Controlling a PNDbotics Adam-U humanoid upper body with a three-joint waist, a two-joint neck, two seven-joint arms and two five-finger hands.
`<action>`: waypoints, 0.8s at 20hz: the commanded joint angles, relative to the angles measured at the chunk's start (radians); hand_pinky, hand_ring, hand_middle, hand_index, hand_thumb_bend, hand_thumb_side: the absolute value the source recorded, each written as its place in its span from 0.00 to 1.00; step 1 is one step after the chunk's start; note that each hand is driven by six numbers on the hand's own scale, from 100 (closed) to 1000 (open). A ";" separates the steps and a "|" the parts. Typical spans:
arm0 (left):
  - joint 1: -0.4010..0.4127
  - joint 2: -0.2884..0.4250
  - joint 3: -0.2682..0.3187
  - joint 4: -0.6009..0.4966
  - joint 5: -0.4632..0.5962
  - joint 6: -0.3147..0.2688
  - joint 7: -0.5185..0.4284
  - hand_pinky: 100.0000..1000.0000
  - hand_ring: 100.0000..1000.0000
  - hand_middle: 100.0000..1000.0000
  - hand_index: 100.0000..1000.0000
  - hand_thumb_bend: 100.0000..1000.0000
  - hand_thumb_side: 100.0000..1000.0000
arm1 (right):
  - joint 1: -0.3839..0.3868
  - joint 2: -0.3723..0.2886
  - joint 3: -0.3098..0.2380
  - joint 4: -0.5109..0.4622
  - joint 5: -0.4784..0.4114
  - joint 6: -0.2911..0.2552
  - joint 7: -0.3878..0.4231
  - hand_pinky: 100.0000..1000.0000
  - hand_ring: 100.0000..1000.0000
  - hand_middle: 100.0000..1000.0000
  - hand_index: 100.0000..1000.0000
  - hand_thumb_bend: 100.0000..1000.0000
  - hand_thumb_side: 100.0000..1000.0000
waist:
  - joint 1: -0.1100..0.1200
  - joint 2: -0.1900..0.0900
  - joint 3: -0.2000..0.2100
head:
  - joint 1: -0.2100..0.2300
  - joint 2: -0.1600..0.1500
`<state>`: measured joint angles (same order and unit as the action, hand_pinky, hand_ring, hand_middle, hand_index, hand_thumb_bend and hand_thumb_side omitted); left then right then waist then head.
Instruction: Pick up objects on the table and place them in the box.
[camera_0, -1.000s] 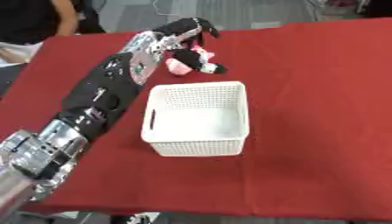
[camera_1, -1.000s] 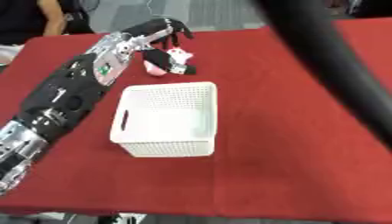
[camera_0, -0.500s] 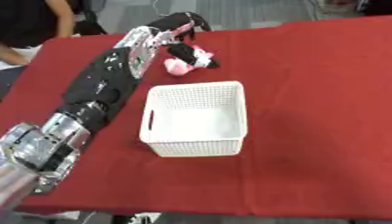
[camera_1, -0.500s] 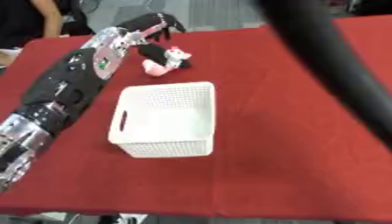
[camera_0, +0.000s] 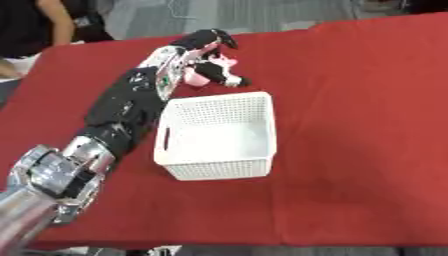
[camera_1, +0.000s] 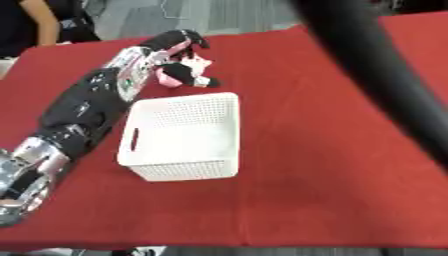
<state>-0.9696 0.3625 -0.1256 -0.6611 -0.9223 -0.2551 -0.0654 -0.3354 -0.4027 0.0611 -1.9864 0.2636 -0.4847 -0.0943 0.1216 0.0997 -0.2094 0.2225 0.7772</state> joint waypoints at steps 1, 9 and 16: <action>-0.041 0.012 0.034 0.025 -0.041 0.013 0.028 0.44 0.60 0.75 0.81 0.44 0.66 | -0.014 -0.017 -0.001 -0.014 -0.006 -0.001 0.005 0.56 0.67 0.79 0.76 0.00 0.81 | -0.003 -0.012 -0.005 | 0.015 -0.007; -0.077 0.037 0.068 0.055 -0.106 0.024 0.057 0.46 0.61 0.74 0.81 0.56 0.63 | -0.012 -0.021 0.002 -0.014 -0.008 0.000 0.011 0.56 0.67 0.79 0.76 0.01 0.79 | 0.007 -0.011 -0.012 | 0.017 -0.007; -0.101 0.050 0.097 0.071 -0.120 0.051 0.068 0.46 0.61 0.74 0.81 0.57 0.62 | -0.014 -0.024 0.006 -0.014 -0.010 -0.001 0.017 0.56 0.67 0.79 0.76 0.01 0.79 | 0.017 -0.009 -0.021 | 0.020 -0.007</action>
<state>-1.0410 0.3785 -0.0432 -0.5827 -1.0370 -0.2113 -0.0018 -0.3359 -0.4069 0.0677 -1.9864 0.2560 -0.4862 -0.0807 0.1438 0.1011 -0.2304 0.2309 0.7772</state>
